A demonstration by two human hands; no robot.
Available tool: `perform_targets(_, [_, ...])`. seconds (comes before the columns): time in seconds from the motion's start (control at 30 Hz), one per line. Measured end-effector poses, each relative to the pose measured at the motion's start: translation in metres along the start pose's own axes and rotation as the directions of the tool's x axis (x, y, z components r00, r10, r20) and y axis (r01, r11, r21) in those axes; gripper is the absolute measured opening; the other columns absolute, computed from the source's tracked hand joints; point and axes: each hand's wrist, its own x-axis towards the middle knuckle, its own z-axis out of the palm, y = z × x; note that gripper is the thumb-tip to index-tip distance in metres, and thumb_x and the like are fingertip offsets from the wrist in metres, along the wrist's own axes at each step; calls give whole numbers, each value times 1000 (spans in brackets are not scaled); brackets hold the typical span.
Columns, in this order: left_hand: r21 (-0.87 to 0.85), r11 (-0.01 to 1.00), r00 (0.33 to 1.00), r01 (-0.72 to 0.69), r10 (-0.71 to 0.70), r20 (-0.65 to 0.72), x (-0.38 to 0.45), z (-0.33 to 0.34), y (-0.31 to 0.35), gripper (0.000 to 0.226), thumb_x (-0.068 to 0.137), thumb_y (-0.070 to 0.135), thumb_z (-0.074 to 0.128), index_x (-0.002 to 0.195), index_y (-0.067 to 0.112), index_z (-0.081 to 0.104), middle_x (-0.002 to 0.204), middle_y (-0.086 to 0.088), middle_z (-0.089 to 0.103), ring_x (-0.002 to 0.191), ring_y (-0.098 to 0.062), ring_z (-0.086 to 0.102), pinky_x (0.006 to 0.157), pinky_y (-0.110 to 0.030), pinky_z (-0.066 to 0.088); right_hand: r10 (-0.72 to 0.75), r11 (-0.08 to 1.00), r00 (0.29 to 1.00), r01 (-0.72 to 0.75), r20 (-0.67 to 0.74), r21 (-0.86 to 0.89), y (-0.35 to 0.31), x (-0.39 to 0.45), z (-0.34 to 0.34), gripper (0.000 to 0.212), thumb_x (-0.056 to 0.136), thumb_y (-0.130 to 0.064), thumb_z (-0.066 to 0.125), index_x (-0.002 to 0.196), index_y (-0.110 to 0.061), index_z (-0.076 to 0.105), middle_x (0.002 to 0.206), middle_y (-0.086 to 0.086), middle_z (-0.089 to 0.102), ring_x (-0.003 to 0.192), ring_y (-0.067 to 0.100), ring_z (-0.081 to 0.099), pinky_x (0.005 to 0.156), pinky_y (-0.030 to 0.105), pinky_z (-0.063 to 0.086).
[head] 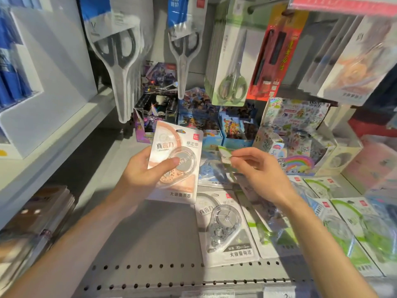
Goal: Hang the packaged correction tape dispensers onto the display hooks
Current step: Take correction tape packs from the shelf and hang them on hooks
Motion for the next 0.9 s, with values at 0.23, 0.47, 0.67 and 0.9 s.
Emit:
perform_targets(0.23, [7, 1000, 997, 30, -30, 67, 2, 25, -6, 24, 93, 18, 74, 116, 20, 70, 108, 4, 80, 96, -17, 78, 71, -21, 59, 99, 865, 982, -164, -159, -473, 42, -22, -62, 36, 97, -38, 70, 125, -15, 69, 129, 4, 69, 124, 22, 63, 97, 36, 48])
perform_targets(0.47, [15, 998, 995, 57, -58, 85, 4, 57, -12, 22, 91, 19, 76, 112, 23, 70, 102, 7, 81, 90, -14, 79, 65, -17, 57, 192, 858, 961, -264, -201, -441, 55, -37, -64, 36, 96, -36, 70, 128, -18, 68, 118, 8, 74, 113, 28, 68, 91, 38, 52])
perform_targets(0.67, [-2, 998, 997, 70, -70, 41, 2, 67, -15, 22, 91, 20, 76, 111, 24, 67, 98, 11, 81, 85, -10, 78, 63, -18, 58, 39, 916, 953, -154, -299, -371, 41, -35, -61, 30, 93, -39, 72, 120, -26, 72, 109, -11, 74, 101, 13, 68, 88, 35, 55])
perform_targets(0.9, [-113, 993, 998, 33, -27, 60, -4, 88, -8, 29, 87, 24, 81, 113, 25, 68, 100, 6, 81, 89, -15, 79, 64, -19, 59, -92, 989, 951, 53, -294, -138, 1, -35, -19, 36, 85, -44, 81, 115, -26, 73, 105, -21, 73, 95, -7, 66, 77, 7, 50])
